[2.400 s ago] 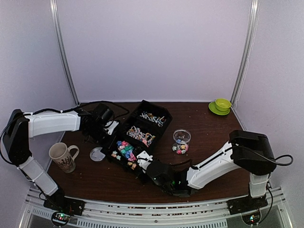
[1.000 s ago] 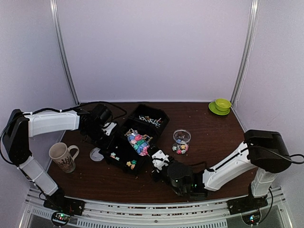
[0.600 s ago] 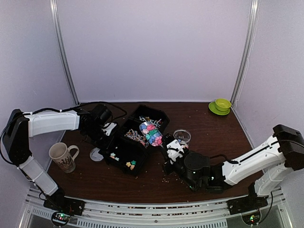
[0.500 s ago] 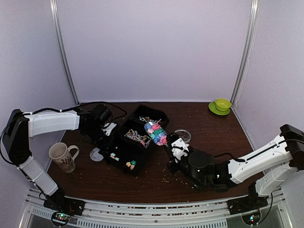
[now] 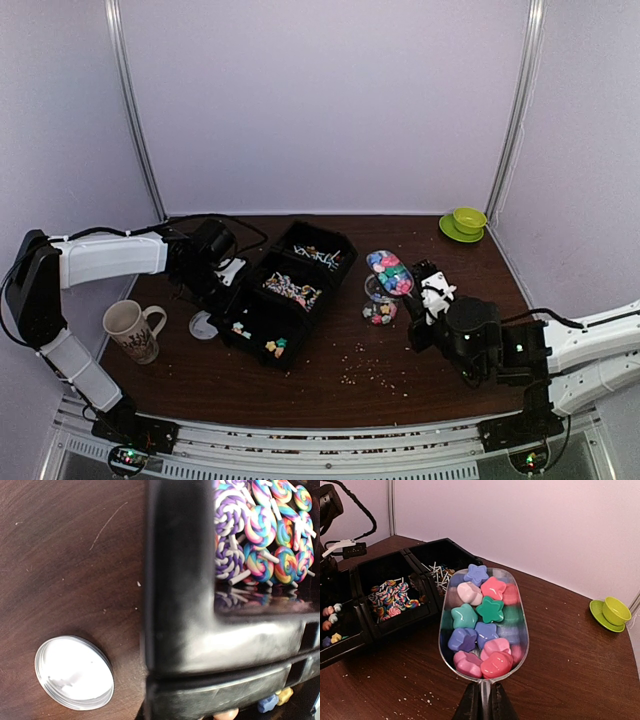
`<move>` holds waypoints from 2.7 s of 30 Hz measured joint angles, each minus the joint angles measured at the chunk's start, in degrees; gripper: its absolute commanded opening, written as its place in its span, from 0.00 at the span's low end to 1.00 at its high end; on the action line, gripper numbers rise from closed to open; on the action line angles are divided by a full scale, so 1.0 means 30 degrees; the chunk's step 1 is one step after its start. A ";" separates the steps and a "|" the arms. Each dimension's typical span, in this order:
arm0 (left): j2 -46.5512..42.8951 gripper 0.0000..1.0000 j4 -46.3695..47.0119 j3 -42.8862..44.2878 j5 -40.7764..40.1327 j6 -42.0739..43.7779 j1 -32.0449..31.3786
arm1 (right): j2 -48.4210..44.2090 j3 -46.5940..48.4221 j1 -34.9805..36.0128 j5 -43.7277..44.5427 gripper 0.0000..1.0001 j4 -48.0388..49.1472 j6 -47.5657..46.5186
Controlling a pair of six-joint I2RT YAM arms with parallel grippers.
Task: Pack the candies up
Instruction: Place the fake candies in the packing box.
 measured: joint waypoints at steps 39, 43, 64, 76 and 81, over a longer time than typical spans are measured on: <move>0.0000 0.00 0.0000 0.0007 0.0138 0.0000 0.0000 | 0.0736 0.3410 -0.3679 -0.5122 0.00 -1.0418 0.1472; 0.0000 0.00 0.0000 0.0007 0.0138 0.0000 0.0000 | 0.1042 0.3956 -0.3679 -0.5435 0.00 -1.1329 0.1596; 0.0000 0.00 0.0000 0.0007 0.0146 0.0000 0.0000 | 0.1800 0.7512 -0.4160 -0.6921 0.00 -1.6772 0.2550; 0.0000 0.00 0.0000 0.0007 0.0146 0.0007 0.0000 | 0.2521 0.8903 -0.4750 -0.7606 0.00 -1.8309 0.2127; 0.0000 0.00 0.0000 0.0007 0.0160 0.0007 0.0000 | 0.2856 0.9442 -0.4983 -0.7912 0.00 -1.8753 0.1836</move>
